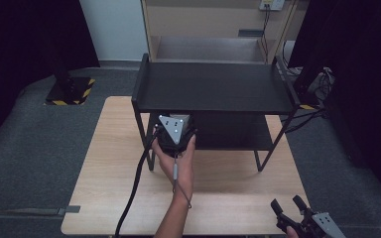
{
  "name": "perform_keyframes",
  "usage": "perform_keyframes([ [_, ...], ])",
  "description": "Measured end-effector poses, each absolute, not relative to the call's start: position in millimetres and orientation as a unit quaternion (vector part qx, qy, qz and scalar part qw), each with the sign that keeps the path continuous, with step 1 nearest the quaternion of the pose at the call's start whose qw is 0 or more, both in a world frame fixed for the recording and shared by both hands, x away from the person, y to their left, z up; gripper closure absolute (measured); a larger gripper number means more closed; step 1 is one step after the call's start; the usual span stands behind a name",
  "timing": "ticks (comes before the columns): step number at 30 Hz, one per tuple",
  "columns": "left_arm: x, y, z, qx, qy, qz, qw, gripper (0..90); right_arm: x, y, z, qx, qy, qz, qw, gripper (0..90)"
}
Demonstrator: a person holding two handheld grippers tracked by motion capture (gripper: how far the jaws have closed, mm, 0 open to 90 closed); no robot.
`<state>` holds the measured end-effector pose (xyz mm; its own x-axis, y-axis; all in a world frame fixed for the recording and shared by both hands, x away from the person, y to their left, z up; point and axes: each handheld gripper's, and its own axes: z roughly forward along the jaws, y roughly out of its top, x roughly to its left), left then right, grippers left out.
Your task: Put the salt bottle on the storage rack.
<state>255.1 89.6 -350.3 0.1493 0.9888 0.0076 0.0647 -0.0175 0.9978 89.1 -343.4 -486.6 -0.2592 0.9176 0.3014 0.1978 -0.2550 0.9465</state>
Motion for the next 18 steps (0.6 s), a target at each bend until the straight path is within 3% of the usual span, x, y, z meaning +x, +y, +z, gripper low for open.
perform_keyframes([
  [14,252.3,92.2,-349.2,0.557,0.478,0.439,0.518,8.4,90.0,-341.1,-485.7,0.527,0.529,0.592,0.302,5.9],
  [18,247.7,92.3,-349.3,0.554,0.478,0.443,0.519,7.1,89.7,-340.9,-485.7,0.528,0.529,0.592,0.302,5.9],
])
